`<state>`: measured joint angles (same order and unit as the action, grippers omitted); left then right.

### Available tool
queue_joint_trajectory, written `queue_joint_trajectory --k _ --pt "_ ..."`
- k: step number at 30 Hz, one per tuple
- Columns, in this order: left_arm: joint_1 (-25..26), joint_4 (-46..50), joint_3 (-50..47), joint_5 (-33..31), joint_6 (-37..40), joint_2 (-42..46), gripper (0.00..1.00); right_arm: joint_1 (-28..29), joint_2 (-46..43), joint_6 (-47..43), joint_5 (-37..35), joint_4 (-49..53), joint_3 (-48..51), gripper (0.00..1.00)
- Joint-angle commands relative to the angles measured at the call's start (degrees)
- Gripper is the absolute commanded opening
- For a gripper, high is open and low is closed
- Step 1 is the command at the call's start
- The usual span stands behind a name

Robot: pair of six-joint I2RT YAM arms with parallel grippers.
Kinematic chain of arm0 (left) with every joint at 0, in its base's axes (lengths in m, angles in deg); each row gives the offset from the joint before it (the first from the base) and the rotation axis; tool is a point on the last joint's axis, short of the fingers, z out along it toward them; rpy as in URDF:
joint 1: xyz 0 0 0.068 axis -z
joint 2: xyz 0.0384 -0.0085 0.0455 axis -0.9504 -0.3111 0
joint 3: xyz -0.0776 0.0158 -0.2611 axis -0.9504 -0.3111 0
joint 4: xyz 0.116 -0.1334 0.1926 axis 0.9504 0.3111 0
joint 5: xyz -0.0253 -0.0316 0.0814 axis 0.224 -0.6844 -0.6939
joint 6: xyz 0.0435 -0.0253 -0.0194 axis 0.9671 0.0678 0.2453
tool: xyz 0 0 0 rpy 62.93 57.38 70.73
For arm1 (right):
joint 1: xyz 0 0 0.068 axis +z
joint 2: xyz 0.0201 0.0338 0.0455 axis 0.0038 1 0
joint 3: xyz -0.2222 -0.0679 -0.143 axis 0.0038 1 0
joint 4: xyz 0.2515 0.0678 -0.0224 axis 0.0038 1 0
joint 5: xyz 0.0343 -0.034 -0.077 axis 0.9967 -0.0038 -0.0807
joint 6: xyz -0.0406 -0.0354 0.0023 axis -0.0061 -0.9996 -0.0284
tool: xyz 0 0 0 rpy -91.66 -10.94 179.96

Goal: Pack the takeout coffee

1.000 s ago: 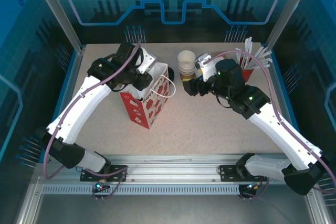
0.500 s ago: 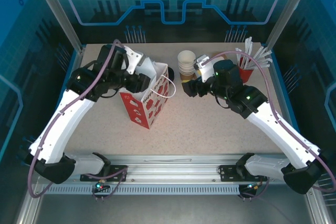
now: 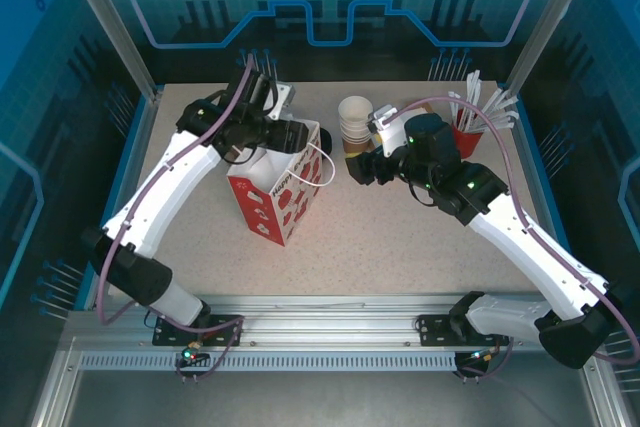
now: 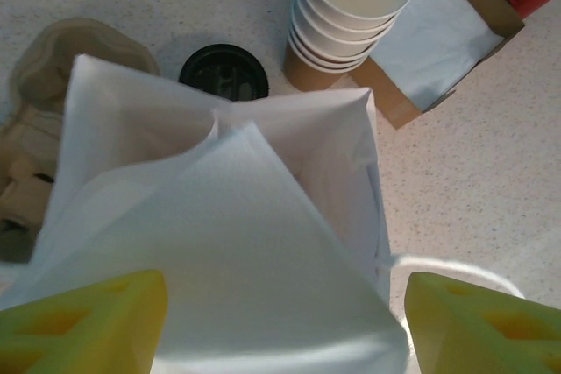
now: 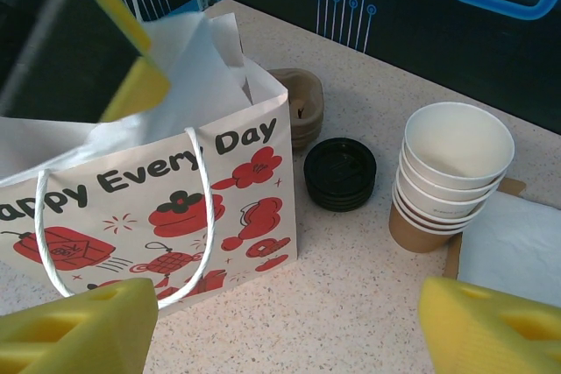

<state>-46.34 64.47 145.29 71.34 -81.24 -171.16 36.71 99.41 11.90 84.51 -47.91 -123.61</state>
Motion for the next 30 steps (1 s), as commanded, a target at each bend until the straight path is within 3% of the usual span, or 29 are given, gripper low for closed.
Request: queue_joint_trajectory --k 1,9,14,21,24,30 --pt "-0.31 -1.62 -0.99 5.91 -1.71 -0.84 0.71 0.60 -0.85 0.39 0.08 0.17 0.42 0.80" --pt "-4.53 -4.94 -7.74 7.06 -4.69 2.52 0.60 0.42 0.44 0.47 1.20 -0.28 0.06 0.80" --pt "-4.54 -9.41 -9.06 10.14 -4.70 7.68 0.66 0.42 -0.05 0.57 0.77 0.33 -0.13 0.80" --pt "-4.64 -20.43 -15.16 7.13 -4.47 20.44 0.73 0.36 -2.07 0.12 -1.76 2.09 -0.13 0.80" --pt "-5.26 -25.57 -20.81 0.73 -4.25 27.68 0.75 0.42 -2.76 -0.53 -6.94 3.15 0.44 0.81" --pt "-11.30 -39.30 -40.70 -19.50 -5.94 43.37 0.87 -0.45 -2.63 0.44 -25.90 4.47 4.14 0.86"
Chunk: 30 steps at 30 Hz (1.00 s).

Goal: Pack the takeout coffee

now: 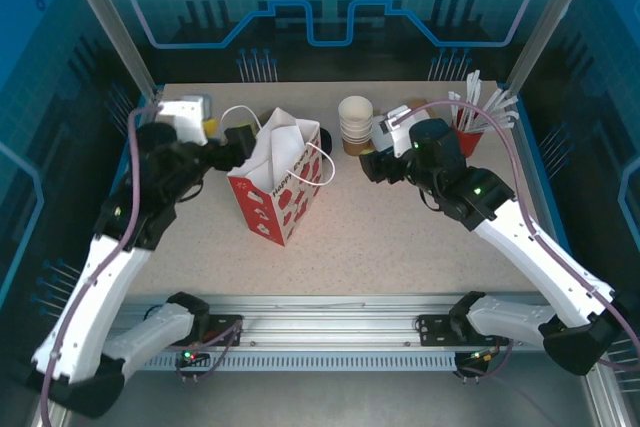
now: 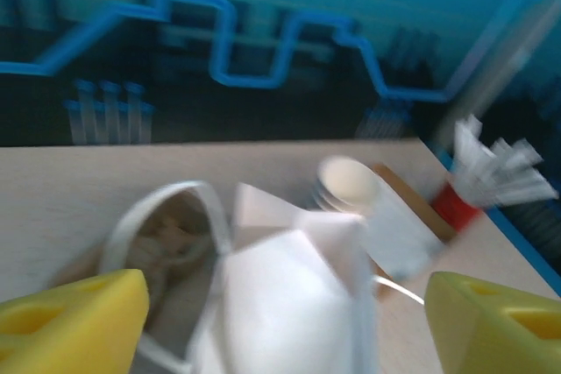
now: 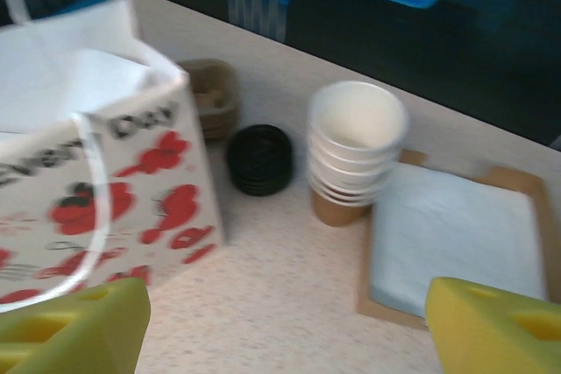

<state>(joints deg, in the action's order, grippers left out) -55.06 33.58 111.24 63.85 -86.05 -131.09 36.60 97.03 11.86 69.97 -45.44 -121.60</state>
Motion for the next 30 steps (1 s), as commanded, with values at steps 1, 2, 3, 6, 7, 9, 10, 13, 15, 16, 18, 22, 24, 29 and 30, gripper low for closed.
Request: queue_joint_trajectory --k 1,2,3,6,7,9,10,13,15,16,18,22,24,29,30 --pt "-3.59 -11.35 -10.07 -14.93 -1.44 5.61 0.89 -0.81 -0.40 0.52 -13.14 1.57 3.00 0.88" --pt "-4.87 -13.97 -12.95 -17.27 -1.46 7.40 0.91 -1.26 -0.51 0.72 -14.61 1.05 3.90 0.91" --pt "-5.79 -15.85 -15.04 -18.98 -1.56 8.47 0.92 -1.88 -0.71 0.86 -15.40 0.53 4.68 0.93" --pt "-9.56 -18.57 -19.05 -24.26 -1.66 9.07 0.97 -5.11 -1.03 1.85 -16.59 -0.74 7.20 1.00" --pt "-11.24 -18.78 -19.93 -24.91 -2.14 8.34 0.98 -6.67 -0.99 2.69 -16.52 -0.95 8.12 1.00" --pt "-14.83 -19.13 -21.81 -24.10 -3.53 6.26 0.99 -9.98 -0.78 4.23 -16.19 -2.15 10.40 1.00" --pt "-16.76 -19.15 -23.00 -23.39 -4.61 4.86 0.99 -11.74 -0.61 5.09 -16.06 -2.96 11.83 1.00" --pt "-21.28 -21.19 -27.31 -20.09 -7.28 0.55 0.99 -16.77 0.38 6.93 -15.09 -6.70 16.60 1.00" --pt "-22.48 -24.82 -30.65 -18.82 -7.22 -2.29 0.99 -19.08 1.43 6.45 -14.15 -10.90 20.54 1.00" --pt "-22.53 -27.65 -32.41 -17.93 -5.87 -3.96 0.99 -19.91 2.18 5.54 -13.52 -13.68 22.83 1.00" --pt "-22.53 -32.53 -35.17 -14.83 -3.71 -7.34 0.99 -20.61 3.49 3.57 -12.71 -18.99 26.40 1.00" --pt "-22.53 -40.68 -38.82 -9.00 -0.30 -13.58 0.99 -21.30 6.21 0.58 -10.14 -30.98 32.50 1.00" --pt "-22.53 -44.59 -40.19 -6.59 1.28 -15.90 0.99 -21.80 7.62 -0.35 -7.97 -37.13 34.97 1.00" --pt "-22.53 -53.08 -43.26 -3.27 3.51 -20.27 0.99 -23.57 12.27 -2.17 -4.89 -45.44 37.38 1.00" --pt "-22.53 -55.37 -43.93 -2.93 3.62 -21.36 0.99 -23.93 12.99 -2.18 -4.23 -47.50 37.81 1.00"
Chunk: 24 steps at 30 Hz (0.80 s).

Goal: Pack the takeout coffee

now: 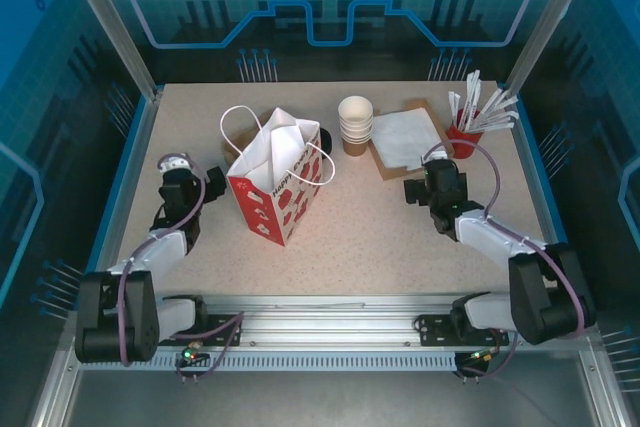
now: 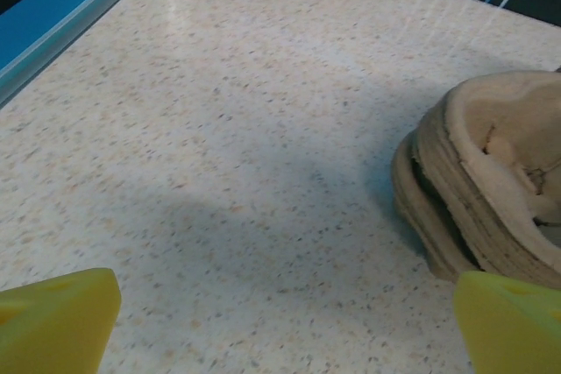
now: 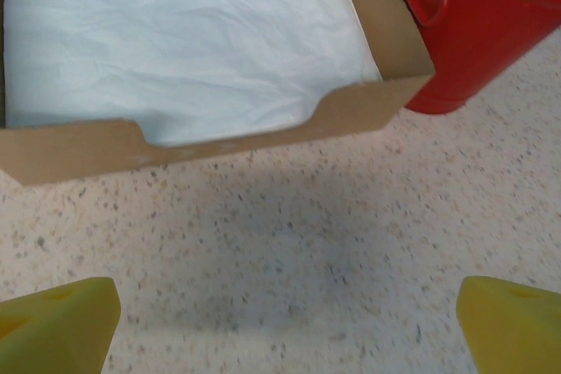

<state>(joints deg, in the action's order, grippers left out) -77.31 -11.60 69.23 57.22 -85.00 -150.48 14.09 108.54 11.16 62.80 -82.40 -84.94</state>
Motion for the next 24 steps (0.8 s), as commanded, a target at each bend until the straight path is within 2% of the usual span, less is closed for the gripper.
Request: queue_joint_trajectory --k 1,8,12,13,17,22,24 --pt "-0.28 -11.87 -2.44 4.16 2.80 -2.93 0.99 -1.82 2.00 -1.42 3.46 -11.90 1.64 1.00" --pt "-0.28 -19.37 -2.54 8.94 3.29 -8.51 0.99 -4.87 2.33 -0.70 7.55 -18.20 4.16 1.00" --pt "-0.16 -28.64 -4.48 10.34 4.12 -12.67 0.99 -7.21 1.62 -0.81 9.79 -23.31 6.43 1.00" --pt "0.24 -26.12 -3.83 10.50 4.58 -12.01 0.99 -7.58 1.65 -0.88 9.86 -24.00 6.73 1.00" --pt "1.15 -28.07 -4.37 11.05 5.94 -12.93 0.99 -7.98 1.77 -2.22 10.05 -27.75 8.15 1.00" --pt "2.90 -40.76 -7.09 10.94 8.49 -20.01 0.99 -7.98 3.13 -3.69 11.51 -35.58 11.36 1.00" --pt "3.04 -39.18 -6.94 10.50 8.23 -19.27 0.99 -7.79 3.96 -4.22 11.99 -37.08 11.74 1.00"
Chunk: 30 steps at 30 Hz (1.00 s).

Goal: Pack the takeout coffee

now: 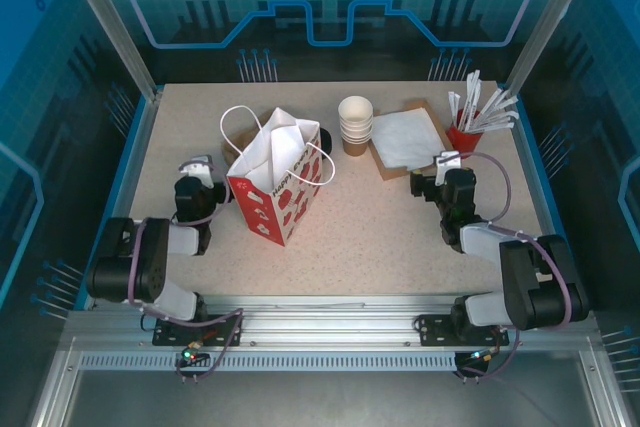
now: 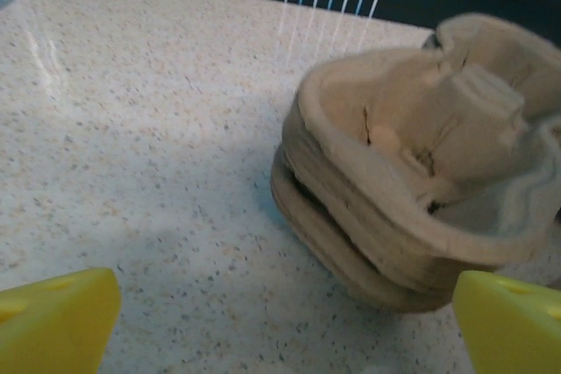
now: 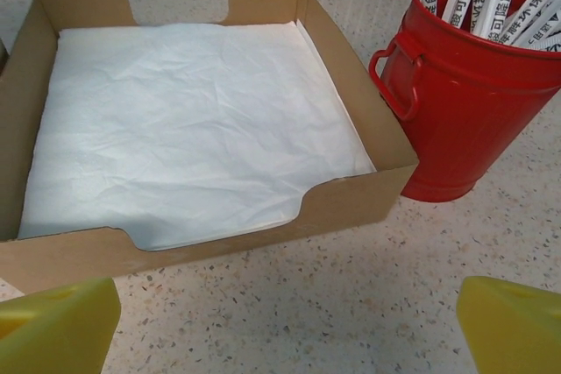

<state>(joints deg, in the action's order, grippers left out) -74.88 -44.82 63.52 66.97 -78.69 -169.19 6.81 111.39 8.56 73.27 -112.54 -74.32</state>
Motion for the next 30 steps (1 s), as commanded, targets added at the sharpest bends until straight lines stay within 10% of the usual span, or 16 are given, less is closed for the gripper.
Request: queue_joint_trajectory --k 1,30 --pt "0.61 -5.61 -0.91 -0.13 1.75 -0.64 0.99 -0.48 1.65 -1.82 1.74 -7.60 1.14 1.00" --pt "2.64 1.94 3.18 -2.94 3.30 -0.70 0.99 -1.57 7.49 -1.11 3.42 -8.40 -0.99 1.00"
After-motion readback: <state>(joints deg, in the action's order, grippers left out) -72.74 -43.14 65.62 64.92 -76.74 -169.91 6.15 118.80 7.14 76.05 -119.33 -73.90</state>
